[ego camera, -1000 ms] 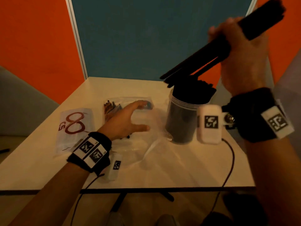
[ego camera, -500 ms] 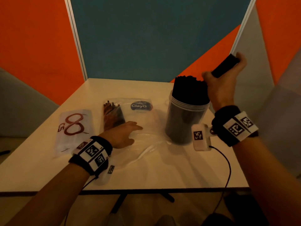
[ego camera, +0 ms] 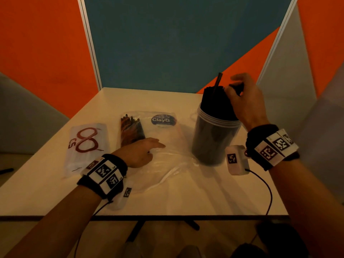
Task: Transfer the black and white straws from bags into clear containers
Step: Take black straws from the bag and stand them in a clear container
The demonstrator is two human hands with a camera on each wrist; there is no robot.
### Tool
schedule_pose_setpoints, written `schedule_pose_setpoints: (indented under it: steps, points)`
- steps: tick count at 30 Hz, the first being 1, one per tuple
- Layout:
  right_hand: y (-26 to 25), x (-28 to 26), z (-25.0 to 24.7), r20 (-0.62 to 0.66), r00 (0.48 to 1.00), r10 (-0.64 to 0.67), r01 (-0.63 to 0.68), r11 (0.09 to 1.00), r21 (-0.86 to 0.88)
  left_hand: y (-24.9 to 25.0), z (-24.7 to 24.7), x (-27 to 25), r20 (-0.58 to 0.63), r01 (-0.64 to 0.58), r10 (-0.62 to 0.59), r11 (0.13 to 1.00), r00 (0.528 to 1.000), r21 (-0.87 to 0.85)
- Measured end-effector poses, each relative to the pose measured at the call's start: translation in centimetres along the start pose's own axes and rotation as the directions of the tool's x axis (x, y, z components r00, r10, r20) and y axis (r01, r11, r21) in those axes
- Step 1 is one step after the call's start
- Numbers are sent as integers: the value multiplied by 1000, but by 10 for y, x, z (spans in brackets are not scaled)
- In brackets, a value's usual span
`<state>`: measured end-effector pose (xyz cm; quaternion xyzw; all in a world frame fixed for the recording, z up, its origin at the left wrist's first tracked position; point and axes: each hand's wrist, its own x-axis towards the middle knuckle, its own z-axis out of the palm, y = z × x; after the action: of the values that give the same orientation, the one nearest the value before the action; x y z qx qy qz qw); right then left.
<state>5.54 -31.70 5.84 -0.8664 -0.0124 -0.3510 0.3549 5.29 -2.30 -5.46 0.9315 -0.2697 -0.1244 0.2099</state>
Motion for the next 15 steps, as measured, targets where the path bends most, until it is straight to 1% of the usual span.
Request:
schedule_pose_setpoints:
  steps: [1,3,4,5,6,7,8,10,11,12,13,14,15]
  points:
    - [-1,-2,0,31,999,-9,9,1000,16,0,0,0,-3,-6,6,1000,1000,-1]
    - [1,-2,1,43,995,-94,96,995,-27,0,0,0,-14,-15,15,1000,1000,0]
    - [3,-2,3,63,987,-147,152,985,-84,0,0,0,-21,-19,19,1000,1000,0]
    - [4,-1,5,107,976,-190,206,966,-156,0,0,0,-28,-22,22,1000,999,0]
    - [6,0,7,169,964,-206,241,946,-217,-1,0,-1,-33,-26,26,1000,999,-2]
    - [8,2,8,219,957,-191,245,936,-255,-1,0,-1,-35,-31,30,1000,999,-5]
    - [9,3,9,234,959,-161,220,942,-252,-2,0,-1,-38,-34,34,999,999,-9]
    - [7,6,8,222,966,-133,185,955,-231,-2,-1,-1,-39,-36,36,999,999,-18]
    - [8,8,8,248,959,-135,204,939,-278,-2,-2,-1,-39,-36,36,999,999,-20]
    - [5,9,8,305,944,-127,234,907,-349,-2,-2,-1,-37,-38,37,999,999,-20]
    - [4,8,9,355,929,-107,249,889,-384,-1,-3,-2,-30,-41,40,999,999,-23]
    - [2,7,8,356,929,-106,241,901,-360,2,-5,-2,-18,-39,39,999,999,-28]
    - [2,6,6,280,952,-122,200,942,-271,6,-8,-2,-7,-32,32,999,999,-26]
